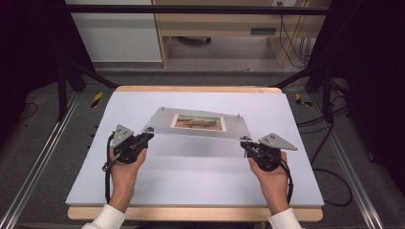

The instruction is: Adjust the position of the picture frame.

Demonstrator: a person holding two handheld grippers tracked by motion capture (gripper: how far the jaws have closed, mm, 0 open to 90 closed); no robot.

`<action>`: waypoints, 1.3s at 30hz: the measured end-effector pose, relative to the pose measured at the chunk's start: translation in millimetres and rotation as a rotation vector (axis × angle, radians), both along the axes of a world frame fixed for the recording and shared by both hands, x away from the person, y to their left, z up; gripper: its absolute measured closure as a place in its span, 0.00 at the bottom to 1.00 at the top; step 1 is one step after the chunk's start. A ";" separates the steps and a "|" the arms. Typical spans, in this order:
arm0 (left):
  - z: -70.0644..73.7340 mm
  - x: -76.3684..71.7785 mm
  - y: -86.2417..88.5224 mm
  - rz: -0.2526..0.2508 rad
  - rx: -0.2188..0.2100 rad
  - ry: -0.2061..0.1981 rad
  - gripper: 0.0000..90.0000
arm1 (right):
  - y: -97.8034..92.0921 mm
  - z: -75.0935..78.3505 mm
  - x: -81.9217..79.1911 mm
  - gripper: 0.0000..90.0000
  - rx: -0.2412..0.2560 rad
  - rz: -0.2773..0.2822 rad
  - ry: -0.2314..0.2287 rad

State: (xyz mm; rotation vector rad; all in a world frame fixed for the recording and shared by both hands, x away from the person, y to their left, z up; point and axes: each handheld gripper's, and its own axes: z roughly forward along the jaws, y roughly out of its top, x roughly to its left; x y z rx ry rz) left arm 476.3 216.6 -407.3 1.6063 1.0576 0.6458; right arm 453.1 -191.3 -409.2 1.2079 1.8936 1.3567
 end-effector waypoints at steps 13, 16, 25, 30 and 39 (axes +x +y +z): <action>-10.9 0.1 -17.7 -0.008 -0.001 -0.007 0.93 | -18.3 -10.3 6.0 0.92 -0.015 -0.037 0.016; -13.3 -0.2 -18.1 -0.011 0.001 -0.002 0.93 | -18.3 -11.6 6.2 0.92 -0.015 -0.040 0.022; -22.6 -7.7 -17.1 -0.004 0.000 0.015 0.93 | -19.0 -13.9 5.3 0.92 -0.020 -0.028 0.028; -28.3 -11.0 -15.4 -0.011 0.000 0.030 0.93 | -18.4 -16.5 4.4 0.92 -0.023 -0.020 0.030; -36.2 -17.4 -17.1 -0.020 0.042 0.070 0.93 | -19.7 -24.9 1.8 0.93 -0.025 -0.010 0.060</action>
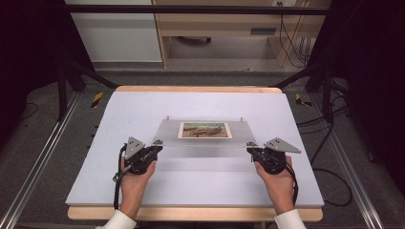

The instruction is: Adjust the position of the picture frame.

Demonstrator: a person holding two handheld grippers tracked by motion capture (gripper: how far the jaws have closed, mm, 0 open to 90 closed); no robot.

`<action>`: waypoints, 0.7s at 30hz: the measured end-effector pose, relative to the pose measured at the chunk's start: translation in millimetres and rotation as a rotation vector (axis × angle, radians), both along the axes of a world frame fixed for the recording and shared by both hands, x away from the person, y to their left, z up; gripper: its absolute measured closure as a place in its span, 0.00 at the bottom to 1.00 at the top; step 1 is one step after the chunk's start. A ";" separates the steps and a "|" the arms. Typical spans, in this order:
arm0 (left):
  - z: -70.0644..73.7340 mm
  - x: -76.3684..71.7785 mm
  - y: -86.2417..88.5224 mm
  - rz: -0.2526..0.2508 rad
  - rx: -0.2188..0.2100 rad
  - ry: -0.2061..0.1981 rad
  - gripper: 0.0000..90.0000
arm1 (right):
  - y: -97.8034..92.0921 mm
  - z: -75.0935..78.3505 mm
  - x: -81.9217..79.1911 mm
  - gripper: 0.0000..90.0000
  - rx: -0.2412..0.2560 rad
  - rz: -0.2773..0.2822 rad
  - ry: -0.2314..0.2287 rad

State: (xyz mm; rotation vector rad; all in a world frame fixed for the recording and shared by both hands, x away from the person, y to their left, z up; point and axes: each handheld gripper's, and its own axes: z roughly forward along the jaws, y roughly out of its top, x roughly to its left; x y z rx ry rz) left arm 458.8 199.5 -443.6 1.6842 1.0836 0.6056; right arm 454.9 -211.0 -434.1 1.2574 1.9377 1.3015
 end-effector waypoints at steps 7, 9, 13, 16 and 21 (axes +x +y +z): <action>-7.9 -3.6 0.1 -0.016 0.044 0.036 0.93 | -1.8 -12.3 -3.8 0.94 0.002 0.017 0.042; -10.1 -4.3 -0.6 -0.015 0.051 0.051 0.93 | -1.7 -13.7 -4.4 0.94 0.008 0.013 0.050; -13.2 -5.1 -0.6 -0.017 0.054 0.067 0.93 | -1.5 -17.7 -5.9 0.95 0.009 0.012 0.064; -14.9 -5.2 -0.5 -0.020 0.053 0.076 0.93 | -1.1 -19.9 -5.8 0.95 0.003 0.010 0.067; -18.8 -5.6 -2.3 -0.028 0.066 0.092 0.93 | -1.4 -22.9 -5.1 0.95 -0.001 0.002 0.077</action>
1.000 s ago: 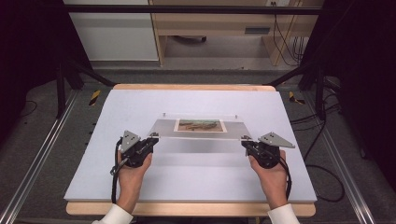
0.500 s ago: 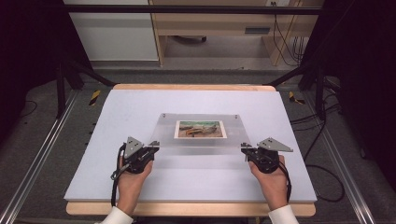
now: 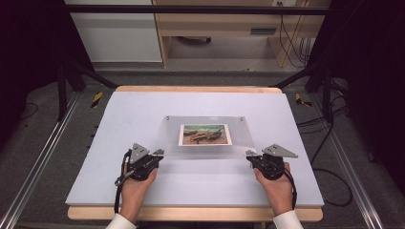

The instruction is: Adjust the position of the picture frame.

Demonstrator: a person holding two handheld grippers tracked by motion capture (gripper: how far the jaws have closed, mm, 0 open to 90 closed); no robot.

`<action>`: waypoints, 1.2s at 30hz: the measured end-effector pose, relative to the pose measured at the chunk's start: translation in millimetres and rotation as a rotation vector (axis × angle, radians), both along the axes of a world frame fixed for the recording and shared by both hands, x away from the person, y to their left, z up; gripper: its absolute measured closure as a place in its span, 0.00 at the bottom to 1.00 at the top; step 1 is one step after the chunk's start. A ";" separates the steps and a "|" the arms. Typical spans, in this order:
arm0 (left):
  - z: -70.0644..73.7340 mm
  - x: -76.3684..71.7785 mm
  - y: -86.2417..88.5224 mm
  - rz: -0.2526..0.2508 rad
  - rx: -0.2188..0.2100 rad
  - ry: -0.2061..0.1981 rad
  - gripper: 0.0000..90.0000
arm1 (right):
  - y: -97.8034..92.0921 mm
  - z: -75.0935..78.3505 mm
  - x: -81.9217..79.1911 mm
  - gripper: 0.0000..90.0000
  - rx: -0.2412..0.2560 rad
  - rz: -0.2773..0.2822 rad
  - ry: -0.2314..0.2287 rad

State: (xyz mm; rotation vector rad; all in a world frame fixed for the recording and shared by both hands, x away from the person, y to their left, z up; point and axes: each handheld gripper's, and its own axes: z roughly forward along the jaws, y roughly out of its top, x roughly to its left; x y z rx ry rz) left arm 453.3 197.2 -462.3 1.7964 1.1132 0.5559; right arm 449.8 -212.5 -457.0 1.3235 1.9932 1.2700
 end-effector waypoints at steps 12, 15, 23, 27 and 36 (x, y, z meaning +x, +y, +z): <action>-4.0 -0.4 -1.1 -0.001 0.004 0.016 0.93 | -0.4 -5.7 0.2 0.95 -0.011 -0.001 0.022; -4.3 -0.4 -1.2 -0.002 0.006 0.018 0.93 | -0.7 -6.4 0.6 0.95 -0.019 0.002 0.021; -5.5 -0.2 -1.1 -0.004 0.013 0.024 0.93 | -0.1 -8.1 1.0 0.95 -0.032 0.004 0.030; -7.5 0.4 -1.3 -0.002 0.015 0.033 0.93 | 0.4 -10.4 1.4 0.95 -0.038 0.007 0.043; -9.8 1.4 -0.4 0.000 0.018 0.037 0.93 | 1.4 -12.4 1.9 0.95 -0.040 0.015 0.057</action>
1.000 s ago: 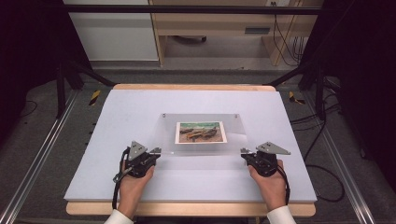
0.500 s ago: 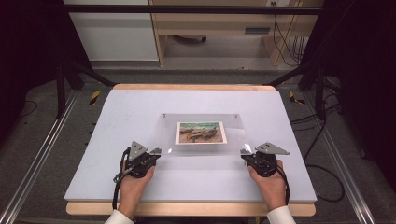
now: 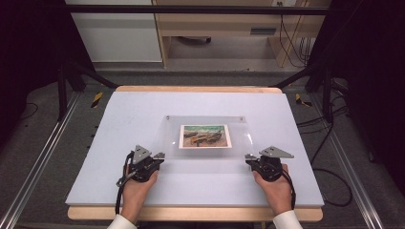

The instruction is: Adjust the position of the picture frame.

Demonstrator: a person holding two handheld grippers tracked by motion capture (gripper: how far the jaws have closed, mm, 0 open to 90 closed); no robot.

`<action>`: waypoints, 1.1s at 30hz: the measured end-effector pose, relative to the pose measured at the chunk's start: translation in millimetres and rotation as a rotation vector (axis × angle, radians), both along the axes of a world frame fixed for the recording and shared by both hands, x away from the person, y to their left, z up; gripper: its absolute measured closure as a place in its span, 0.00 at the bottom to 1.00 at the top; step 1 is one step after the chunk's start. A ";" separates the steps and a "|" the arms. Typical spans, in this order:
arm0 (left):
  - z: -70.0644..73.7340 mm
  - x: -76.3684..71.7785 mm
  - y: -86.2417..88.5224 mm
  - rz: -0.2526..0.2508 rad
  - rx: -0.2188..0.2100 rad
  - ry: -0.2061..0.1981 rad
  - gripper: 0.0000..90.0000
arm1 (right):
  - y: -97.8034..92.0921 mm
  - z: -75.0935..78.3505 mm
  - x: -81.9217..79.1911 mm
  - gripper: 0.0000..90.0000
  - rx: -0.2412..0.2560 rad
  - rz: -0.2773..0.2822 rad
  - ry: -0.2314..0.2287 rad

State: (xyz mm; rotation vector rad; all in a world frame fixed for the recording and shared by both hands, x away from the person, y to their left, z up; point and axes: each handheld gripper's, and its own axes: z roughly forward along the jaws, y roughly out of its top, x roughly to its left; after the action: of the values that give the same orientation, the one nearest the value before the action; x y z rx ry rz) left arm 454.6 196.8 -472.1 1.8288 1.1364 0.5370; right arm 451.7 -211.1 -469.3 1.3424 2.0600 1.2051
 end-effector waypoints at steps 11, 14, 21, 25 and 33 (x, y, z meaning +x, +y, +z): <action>-4.4 2.0 1.5 0.008 0.010 0.006 0.93 | 2.4 -3.6 0.9 0.94 -0.011 0.015 0.024; -4.9 1.8 1.3 0.008 0.011 0.001 0.93 | 2.4 -3.8 0.9 0.94 -0.011 0.016 0.024; -5.0 2.1 2.1 0.001 0.014 0.003 0.93 | 2.6 -3.9 0.8 0.94 -0.011 0.016 0.024; -5.0 2.3 2.5 -0.002 0.010 0.007 0.93 | 2.3 -4.0 1.0 0.94 -0.012 0.018 0.022; -5.2 2.2 3.1 -0.003 0.005 0.005 0.92 | 1.8 -4.1 1.2 0.94 -0.010 0.021 0.022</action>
State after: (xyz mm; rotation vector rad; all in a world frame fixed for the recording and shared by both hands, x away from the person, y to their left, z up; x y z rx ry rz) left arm 456.9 199.8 -477.3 1.8368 1.1363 0.5335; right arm 452.9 -209.4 -473.5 1.3383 2.0980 1.1926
